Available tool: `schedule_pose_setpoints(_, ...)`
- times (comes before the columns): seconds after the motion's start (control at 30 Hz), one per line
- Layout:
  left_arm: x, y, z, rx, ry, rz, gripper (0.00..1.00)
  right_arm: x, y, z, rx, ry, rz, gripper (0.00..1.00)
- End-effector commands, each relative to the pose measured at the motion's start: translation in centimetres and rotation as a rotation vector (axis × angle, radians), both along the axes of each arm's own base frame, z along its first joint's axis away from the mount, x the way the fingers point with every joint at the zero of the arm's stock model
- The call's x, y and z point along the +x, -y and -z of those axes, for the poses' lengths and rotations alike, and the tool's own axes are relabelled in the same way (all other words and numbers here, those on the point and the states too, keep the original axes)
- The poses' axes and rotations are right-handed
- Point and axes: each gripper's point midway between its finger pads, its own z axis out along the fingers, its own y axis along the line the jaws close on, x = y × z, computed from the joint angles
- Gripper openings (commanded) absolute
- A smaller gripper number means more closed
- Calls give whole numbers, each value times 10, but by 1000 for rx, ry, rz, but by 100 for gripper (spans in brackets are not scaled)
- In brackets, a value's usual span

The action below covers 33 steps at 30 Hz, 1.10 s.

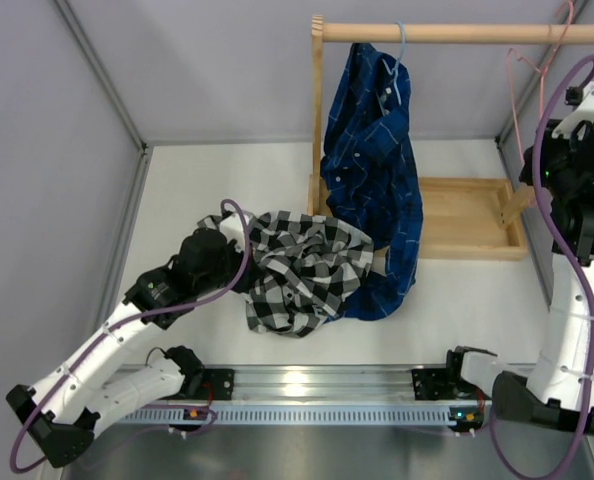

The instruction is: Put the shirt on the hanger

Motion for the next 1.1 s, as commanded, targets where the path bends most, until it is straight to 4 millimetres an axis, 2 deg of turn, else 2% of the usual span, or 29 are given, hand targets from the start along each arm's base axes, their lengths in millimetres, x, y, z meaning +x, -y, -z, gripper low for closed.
schedule_pose_setpoints(0.0,18,2,-42,-86,99,-77,0,-17,-20,-16,1,92,-88,0)
schedule_pose_setpoints(0.1,23,2,-46,-93,98,-102,0,-40,-30,-22,-8,144,-123,0)
schedule_pose_setpoints(0.17,26,6,-50,-101,98,-104,0,-45,-33,-28,-16,176,-126,0)
schedule_pose_setpoints(0.4,32,11,-65,-145,101,-129,0,-41,-42,-40,-25,215,-169,0)
schedule_pose_setpoints(0.5,35,14,-69,-151,100,-133,0,-37,-42,-42,-29,205,-168,0)
schedule_pose_setpoints(0.57,38,11,-71,-145,103,-156,0,-44,-46,-37,-19,179,-181,0)
schedule_pose_setpoints(0.67,45,-1,-72,-103,101,-233,0,-72,-65,-33,-19,177,-266,0)
schedule_pose_setpoints(0.7,49,-5,-79,-95,116,-260,0,-91,-73,-36,-34,206,-299,0)
schedule_pose_setpoints(0.73,51,-8,-72,-58,92,-273,0,-100,-79,-35,-34,207,-330,0)
schedule_pose_setpoints(0.77,53,-9,-72,-47,88,-280,0,-111,-85,-28,-26,179,-363,0)
schedule_pose_setpoints(0.8,56,-13,-78,-45,95,-293,0,-128,-98,-32,-26,195,-436,0)
schedule_pose_setpoints(0.87,61,-17,-77,-31,80,-308,0,-145,-110,-29,-17,185,-515,0)
schedule_pose_setpoints(0.9,65,-23,-80,-31,83,-323,0,-161,-114,-28,-15,191,-550,0)
schedule_pose_setpoints(1.0,70,-27,-93,-51,85,-322,0,-189,-116,-28,-12,210,-599,0)
schedule_pose_setpoints(1.07,71,-25,-97,-56,78,-307,0,-201,-115,-27,-7,213,-622,0)
